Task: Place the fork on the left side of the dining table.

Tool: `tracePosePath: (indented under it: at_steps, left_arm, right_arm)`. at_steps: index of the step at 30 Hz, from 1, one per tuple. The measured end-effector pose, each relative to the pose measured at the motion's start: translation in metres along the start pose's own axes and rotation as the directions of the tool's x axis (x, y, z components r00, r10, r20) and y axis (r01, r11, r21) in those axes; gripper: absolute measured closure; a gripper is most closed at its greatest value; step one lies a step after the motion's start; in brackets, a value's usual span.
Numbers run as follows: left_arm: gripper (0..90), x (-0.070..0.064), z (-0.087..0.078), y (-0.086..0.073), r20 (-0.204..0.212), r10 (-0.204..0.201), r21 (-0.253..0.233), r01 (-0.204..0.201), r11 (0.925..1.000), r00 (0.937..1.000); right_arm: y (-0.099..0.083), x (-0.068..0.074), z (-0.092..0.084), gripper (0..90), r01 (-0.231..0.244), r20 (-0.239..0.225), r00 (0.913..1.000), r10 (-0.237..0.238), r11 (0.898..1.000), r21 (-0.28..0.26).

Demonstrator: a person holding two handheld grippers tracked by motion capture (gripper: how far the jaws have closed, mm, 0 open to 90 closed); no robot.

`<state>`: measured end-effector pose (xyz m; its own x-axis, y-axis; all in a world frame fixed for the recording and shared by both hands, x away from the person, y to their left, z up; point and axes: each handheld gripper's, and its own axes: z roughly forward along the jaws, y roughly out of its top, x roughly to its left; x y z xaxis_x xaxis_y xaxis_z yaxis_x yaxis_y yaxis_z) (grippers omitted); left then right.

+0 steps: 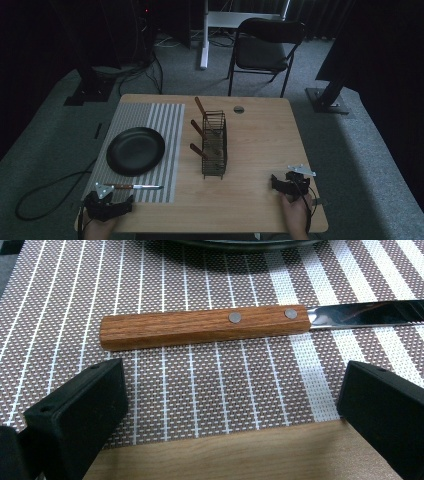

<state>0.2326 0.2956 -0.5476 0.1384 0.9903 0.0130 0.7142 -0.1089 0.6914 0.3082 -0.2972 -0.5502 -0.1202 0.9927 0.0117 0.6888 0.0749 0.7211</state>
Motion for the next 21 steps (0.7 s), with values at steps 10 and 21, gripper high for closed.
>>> tracePosePath:
  at_steps: [10, 21]
  left_arm:
    - [0.0, 0.0003, 0.0001, -0.0006, 0.003, 0.003, -0.006, -0.003, 1.0, 1.0]
    - [0.1, 0.0057, 0.0006, 0.0059, 0.047, 0.051, 0.037, -0.052, 0.9979, 0.9976]
  right_arm:
    - [0.0002, 0.0, 0.0, 12.5, 0.001, 0.0, 1.0, -0.001, 1.0, 0.0]
    - [-0.0001, 0.0001, -0.0001, 12.5, 0.0, 0.001, 1.0, 0.0, 1.0, 0.0]
